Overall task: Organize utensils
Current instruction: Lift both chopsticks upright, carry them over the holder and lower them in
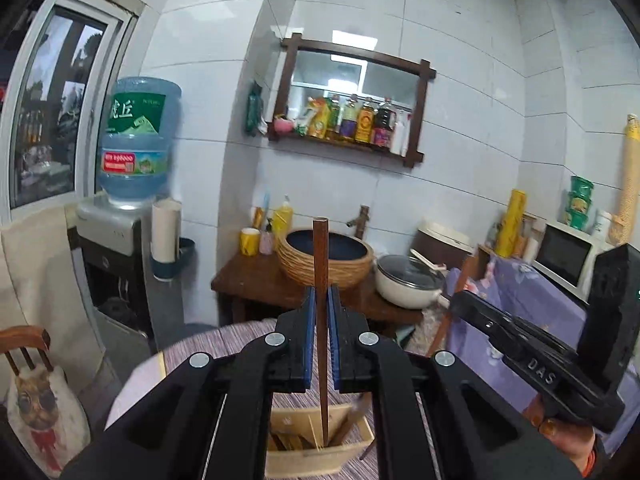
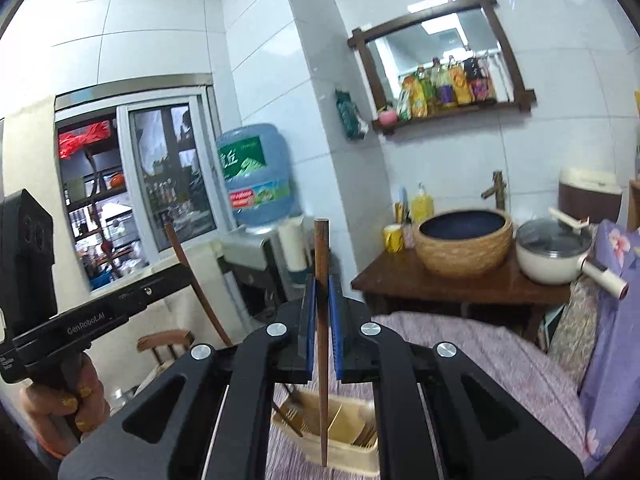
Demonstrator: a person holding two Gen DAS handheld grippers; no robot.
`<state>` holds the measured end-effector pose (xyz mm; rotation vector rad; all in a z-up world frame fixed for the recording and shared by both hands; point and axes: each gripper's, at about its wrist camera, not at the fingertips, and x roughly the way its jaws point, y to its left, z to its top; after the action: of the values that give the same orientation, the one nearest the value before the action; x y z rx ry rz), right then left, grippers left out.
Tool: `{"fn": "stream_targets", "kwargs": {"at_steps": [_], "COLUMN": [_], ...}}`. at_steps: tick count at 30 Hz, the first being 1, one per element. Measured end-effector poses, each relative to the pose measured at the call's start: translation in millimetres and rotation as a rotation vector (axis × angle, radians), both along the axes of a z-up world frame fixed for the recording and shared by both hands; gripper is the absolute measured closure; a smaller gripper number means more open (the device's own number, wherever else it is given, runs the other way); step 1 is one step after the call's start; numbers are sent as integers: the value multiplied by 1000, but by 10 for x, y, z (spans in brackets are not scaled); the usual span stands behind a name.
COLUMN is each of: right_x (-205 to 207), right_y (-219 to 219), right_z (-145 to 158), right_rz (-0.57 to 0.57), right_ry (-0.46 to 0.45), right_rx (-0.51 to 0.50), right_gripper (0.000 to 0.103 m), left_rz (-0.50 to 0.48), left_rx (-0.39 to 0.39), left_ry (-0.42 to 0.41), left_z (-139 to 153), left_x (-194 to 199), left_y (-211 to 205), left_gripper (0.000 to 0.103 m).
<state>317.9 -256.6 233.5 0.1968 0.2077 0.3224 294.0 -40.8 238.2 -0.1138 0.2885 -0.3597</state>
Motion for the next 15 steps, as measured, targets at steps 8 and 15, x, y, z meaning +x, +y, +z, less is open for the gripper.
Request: {"fn": "stream_targets", "kwargs": {"at_steps": [8, 15], "right_x": [336, 396], "right_y": [129, 182], "right_z": [-507, -1007], "right_rz": [-77, -80], "right_ry": [1, 67], "right_rx": [-48, -79], "right_gripper": [95, 95], "left_rz": [80, 71], "left_rx": [28, 76], "left_ry": [68, 163], "left_z": [-471, -1044], "left_x": [476, 592], "left_y": [-89, -170], "left_gripper": [96, 96]}}
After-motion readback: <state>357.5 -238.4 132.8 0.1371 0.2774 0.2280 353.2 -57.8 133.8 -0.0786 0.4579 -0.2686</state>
